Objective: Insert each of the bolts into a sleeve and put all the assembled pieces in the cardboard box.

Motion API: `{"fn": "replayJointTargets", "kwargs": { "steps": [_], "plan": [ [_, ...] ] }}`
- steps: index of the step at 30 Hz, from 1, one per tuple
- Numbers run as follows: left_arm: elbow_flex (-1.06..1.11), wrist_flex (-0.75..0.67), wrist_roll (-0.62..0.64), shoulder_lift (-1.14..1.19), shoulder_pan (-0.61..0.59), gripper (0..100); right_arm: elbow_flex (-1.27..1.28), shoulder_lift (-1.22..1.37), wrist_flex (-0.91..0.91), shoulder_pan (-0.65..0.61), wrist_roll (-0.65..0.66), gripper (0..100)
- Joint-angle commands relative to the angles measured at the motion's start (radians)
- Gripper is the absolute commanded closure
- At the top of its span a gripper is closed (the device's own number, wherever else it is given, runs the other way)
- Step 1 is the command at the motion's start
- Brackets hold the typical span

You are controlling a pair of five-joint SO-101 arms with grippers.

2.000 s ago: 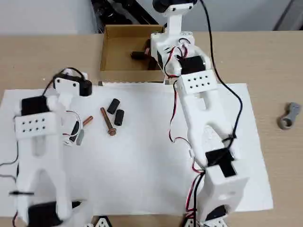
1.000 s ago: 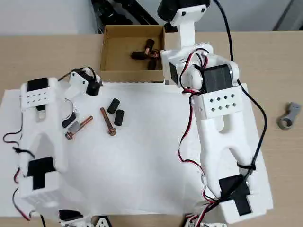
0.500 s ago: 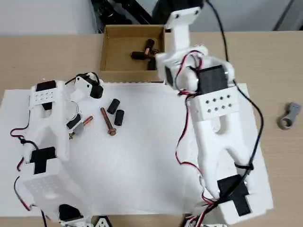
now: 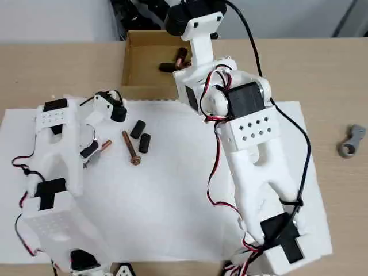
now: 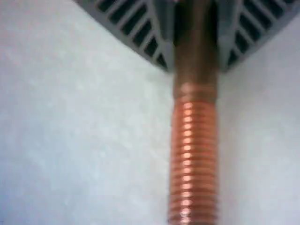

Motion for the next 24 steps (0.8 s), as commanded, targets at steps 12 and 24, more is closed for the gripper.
{"fn": "replayJointTargets", "kwargs": {
  "steps": [12,24],
  "plan": [
    [-0.015,0.087,-0.012,-0.285,0.0,99,-0.049,-0.051,0.005,-0.001,-0.002,88.7],
    [-0.021,0.311,-0.181,-0.381,0.031,99,-0.049,-0.051,0.007,0.002,-0.094,88.7]
  ]
}}
